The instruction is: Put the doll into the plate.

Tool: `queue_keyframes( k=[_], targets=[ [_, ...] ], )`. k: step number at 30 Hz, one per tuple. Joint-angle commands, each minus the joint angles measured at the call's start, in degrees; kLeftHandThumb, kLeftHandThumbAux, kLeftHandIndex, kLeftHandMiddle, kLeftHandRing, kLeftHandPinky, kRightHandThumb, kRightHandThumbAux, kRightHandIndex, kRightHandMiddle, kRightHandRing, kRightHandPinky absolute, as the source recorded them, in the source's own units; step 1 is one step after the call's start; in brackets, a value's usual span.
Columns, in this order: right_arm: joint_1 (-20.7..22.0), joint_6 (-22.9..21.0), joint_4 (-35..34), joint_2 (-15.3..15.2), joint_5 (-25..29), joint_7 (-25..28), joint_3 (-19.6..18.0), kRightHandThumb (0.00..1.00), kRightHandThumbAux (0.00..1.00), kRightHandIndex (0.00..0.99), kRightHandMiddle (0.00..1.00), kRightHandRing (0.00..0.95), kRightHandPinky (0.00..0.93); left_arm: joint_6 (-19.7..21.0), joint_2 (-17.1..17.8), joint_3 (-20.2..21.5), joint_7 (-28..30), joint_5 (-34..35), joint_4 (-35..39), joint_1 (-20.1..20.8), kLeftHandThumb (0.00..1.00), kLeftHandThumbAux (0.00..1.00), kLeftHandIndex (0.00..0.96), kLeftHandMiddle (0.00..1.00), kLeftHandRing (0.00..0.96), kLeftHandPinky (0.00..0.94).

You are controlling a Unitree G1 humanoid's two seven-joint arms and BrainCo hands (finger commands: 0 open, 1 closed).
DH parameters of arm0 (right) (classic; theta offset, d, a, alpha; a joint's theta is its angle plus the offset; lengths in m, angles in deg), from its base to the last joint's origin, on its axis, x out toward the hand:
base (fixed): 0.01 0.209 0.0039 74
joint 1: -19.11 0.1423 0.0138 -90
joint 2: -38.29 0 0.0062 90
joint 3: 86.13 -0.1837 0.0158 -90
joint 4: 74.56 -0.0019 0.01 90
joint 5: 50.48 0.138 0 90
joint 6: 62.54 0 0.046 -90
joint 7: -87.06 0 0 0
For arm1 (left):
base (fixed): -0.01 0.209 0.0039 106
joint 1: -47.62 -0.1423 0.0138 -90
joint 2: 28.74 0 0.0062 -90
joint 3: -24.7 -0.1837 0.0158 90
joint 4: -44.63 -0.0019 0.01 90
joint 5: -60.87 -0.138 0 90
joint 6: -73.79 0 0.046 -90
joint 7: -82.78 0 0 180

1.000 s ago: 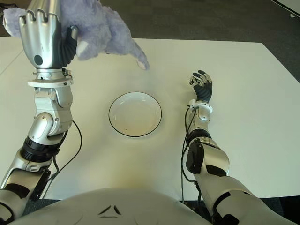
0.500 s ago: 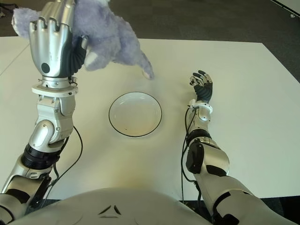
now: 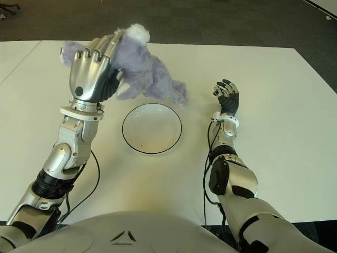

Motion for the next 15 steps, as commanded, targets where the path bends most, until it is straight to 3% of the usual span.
queue_keyframes(
  k=[1, 15],
  targets=[
    [-11.1, -6.82, 7.83, 5.09, 1.38, -0.46, -1.16, 0.471, 0.872, 0.283, 0.354, 0.379, 0.396, -2.18, -0.14, -1.31, 5.52, 2.73, -0.25, -2.5, 0.852, 0.666, 0.402, 0.554, 0.858, 0.874],
    [-11.26, -6.44, 7.77, 5.54, 1.41, -0.2, -1.12, 0.465, 0.869, 0.286, 0.353, 0.379, 0.399, -4.38, -0.93, -1.52, 6.35, 4.02, -2.7, -3.67, 0.853, 0.665, 0.403, 0.552, 0.844, 0.865]
  ],
)
